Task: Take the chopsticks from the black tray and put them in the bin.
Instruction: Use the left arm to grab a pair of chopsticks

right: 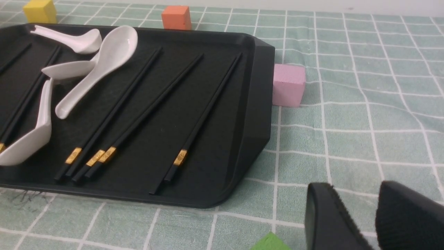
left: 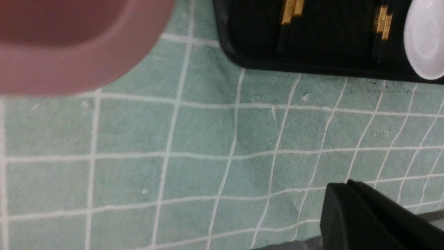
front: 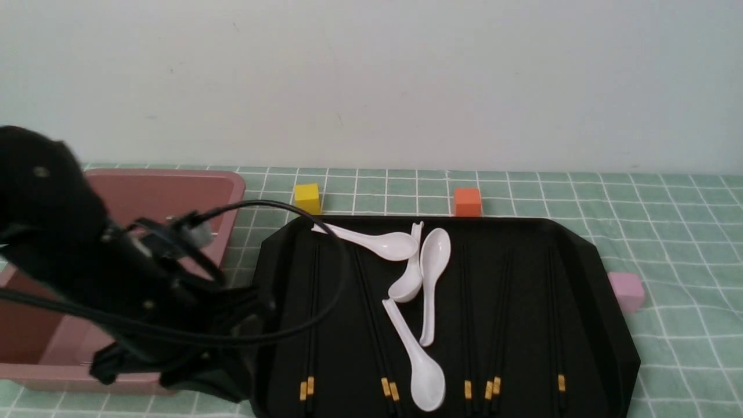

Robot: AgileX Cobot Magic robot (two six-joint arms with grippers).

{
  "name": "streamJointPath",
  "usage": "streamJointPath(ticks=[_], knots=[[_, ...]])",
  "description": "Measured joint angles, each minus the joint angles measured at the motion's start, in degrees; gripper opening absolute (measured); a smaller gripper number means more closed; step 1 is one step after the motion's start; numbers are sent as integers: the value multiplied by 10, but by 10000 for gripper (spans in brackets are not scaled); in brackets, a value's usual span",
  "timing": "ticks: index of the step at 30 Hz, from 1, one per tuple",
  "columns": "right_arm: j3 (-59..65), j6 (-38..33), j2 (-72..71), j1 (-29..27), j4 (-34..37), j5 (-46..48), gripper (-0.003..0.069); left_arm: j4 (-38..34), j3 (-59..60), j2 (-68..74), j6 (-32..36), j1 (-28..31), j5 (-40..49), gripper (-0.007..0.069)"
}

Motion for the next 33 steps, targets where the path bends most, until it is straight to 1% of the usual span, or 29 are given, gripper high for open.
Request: streamJointPath(ticks=[2,5,6,9,10,11,13,15,16,17,18,22,27,33], knots=[[0,0,0,0,0,0,239,25,-31,47,-42,-37,-11,-13],[0,0,0,0,0,0,239,56,-67,90,-78,-60,-12,-5],[0,0,0,0,0,0,239,82,-90,114,-103,-73,-12,13],[0,0,0,0,0,0,239,142,-133,160,-150,-95,-10,79],[0,0,0,0,0,0,239,150,-138,162,-155,-98,-10,85],[0,0,0,0,0,0,239,166,-147,174,-165,-103,-9,114],[0,0,0,0,0,0,239,210,-177,201,-192,-117,-7,197],[0,0,0,0,0,0,239,230,-200,223,-202,-123,-7,256],[0,0,0,0,0,0,239,231,-203,227,-204,-123,-7,261],[0,0,0,0,0,0,239,235,-220,243,-207,-125,-6,293],[0,0,0,0,0,0,239,236,-228,249,-207,-125,-6,304],[0,0,0,0,0,0,239,252,-259,289,-209,-125,-5,324],[0,0,0,0,0,0,239,282,-273,327,-211,-125,-6,325],[0,0,0,0,0,0,239,295,-274,351,-211,-125,-25,321]])
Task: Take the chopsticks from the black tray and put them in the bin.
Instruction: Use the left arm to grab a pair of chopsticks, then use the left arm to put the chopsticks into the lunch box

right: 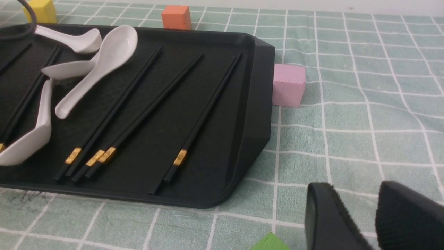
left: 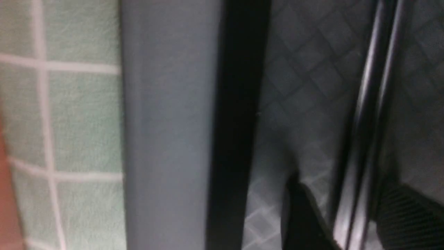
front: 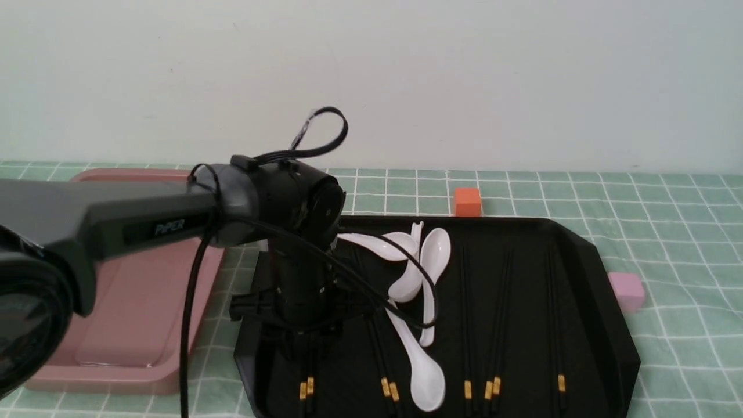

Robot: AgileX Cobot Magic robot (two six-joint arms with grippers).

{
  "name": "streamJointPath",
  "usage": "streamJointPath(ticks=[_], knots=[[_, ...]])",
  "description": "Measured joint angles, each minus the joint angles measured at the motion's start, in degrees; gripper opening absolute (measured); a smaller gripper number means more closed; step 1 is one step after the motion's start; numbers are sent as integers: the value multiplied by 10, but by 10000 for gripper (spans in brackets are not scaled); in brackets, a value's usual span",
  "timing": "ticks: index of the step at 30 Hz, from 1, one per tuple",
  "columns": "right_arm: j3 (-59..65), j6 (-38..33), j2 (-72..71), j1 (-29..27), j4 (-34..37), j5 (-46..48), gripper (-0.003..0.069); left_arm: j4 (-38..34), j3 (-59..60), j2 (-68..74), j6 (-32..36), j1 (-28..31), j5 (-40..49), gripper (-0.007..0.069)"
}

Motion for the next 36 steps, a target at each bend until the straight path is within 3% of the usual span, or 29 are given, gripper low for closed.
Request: streamJointPath(ticks=[6,11,19,25,29,36], knots=[[0,0,0,0,0,0,239,-2,-9,11,0,0,2,251],[0,0,0,0,0,0,239,-11,-14,16,0,0,6,106],[0,0,0,0,0,0,239,-28,-4,-11,0,0,7,110],[0,0,0,0,0,0,239,-33,1,-127,0,5,20,110],[0,0,0,0,0,0,239,-41,1,-206,13,47,20,110],[0,0,0,0,0,0,239,-23,3,-290,85,190,88,110]])
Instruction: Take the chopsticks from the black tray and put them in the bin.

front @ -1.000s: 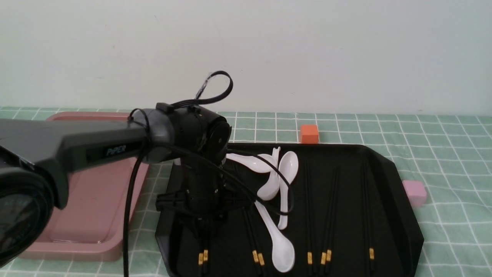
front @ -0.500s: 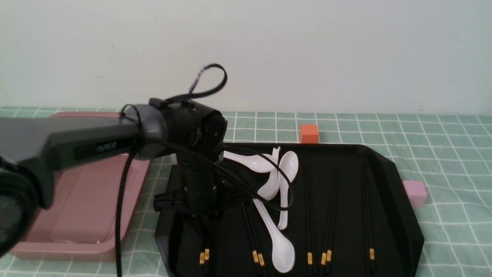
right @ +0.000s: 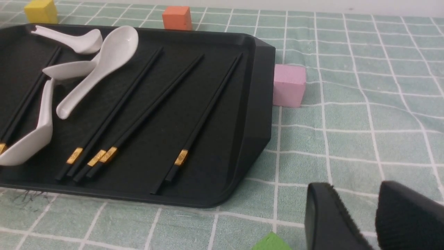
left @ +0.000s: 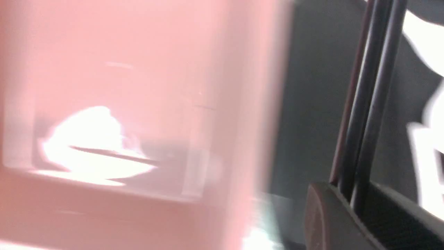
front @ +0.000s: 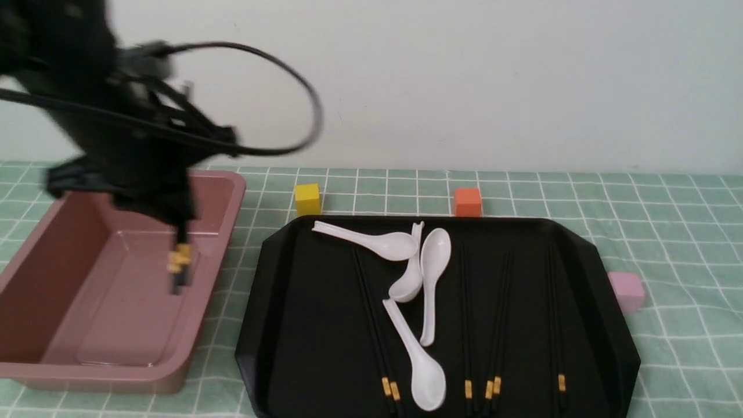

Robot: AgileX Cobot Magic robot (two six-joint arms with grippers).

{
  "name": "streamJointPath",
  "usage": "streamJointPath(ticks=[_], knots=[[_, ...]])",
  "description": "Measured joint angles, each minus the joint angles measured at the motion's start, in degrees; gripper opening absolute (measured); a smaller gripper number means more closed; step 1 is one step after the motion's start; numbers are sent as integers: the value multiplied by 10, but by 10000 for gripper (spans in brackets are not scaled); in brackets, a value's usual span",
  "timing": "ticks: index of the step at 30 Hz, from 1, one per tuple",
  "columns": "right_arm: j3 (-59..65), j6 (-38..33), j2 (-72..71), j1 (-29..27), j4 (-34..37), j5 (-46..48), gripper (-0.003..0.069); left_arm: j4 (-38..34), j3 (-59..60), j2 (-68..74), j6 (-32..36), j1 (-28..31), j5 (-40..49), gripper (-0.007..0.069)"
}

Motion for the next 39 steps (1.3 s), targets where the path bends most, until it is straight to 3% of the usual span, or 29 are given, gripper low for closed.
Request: streamJointPath(ticks=[3,7,14,23,26,29,33,36,39], knots=[[0,0,0,0,0,0,239,13,18,3,40,67,-23,110],[0,0,0,0,0,0,239,14,52,33,77,104,-63,110],[0,0,0,0,0,0,239,22,75,119,142,110,-116,110],[0,0,0,0,0,0,239,21,76,157,112,110,-97,236],[0,0,0,0,0,0,239,21,76,142,110,110,-73,246],[0,0,0,0,0,0,239,21,76,108,109,110,-39,215],[0,0,0,0,0,0,239,12,78,45,109,110,-2,111],[0,0,0,0,0,0,239,-20,103,-38,118,110,7,-12],[0,0,0,0,0,0,239,-64,150,-117,149,110,2,-13]])
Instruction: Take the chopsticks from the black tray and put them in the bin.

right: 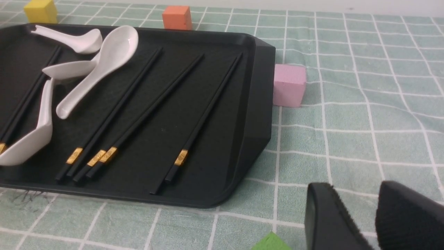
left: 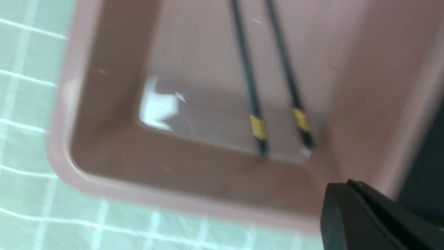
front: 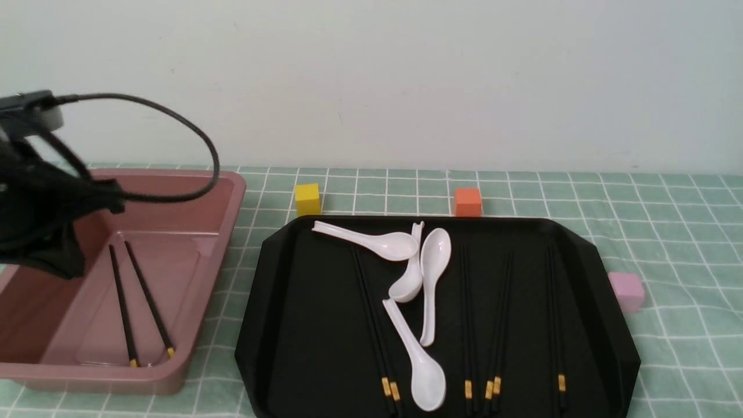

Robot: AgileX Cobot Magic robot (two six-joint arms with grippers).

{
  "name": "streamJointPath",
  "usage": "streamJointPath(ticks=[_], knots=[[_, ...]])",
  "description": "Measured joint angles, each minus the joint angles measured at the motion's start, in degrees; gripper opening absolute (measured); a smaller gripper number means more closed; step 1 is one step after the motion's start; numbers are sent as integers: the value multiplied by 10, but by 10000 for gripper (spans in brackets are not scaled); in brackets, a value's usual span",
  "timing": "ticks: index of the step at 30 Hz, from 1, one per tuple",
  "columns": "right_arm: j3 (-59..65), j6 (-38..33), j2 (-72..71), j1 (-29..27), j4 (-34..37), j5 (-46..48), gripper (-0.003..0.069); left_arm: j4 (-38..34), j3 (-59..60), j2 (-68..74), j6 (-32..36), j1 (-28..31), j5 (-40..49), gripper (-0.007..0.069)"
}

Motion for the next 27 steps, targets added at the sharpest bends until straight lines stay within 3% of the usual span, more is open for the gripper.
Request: streamJointPath(ticks=[3,9,18,27], knots=[[0,0,0,0,0,0,239,-41,53,-71,24,0,-17,-13],[0,0,0,0,0,0,239,-116,245,-307,93,0,-136,-13],[0,0,0,0,0,0,240,-165,452,-579,104,0,-350,-13],[0,0,0,0,0,0,240,-185,501,-631,105,0,-367,-13]])
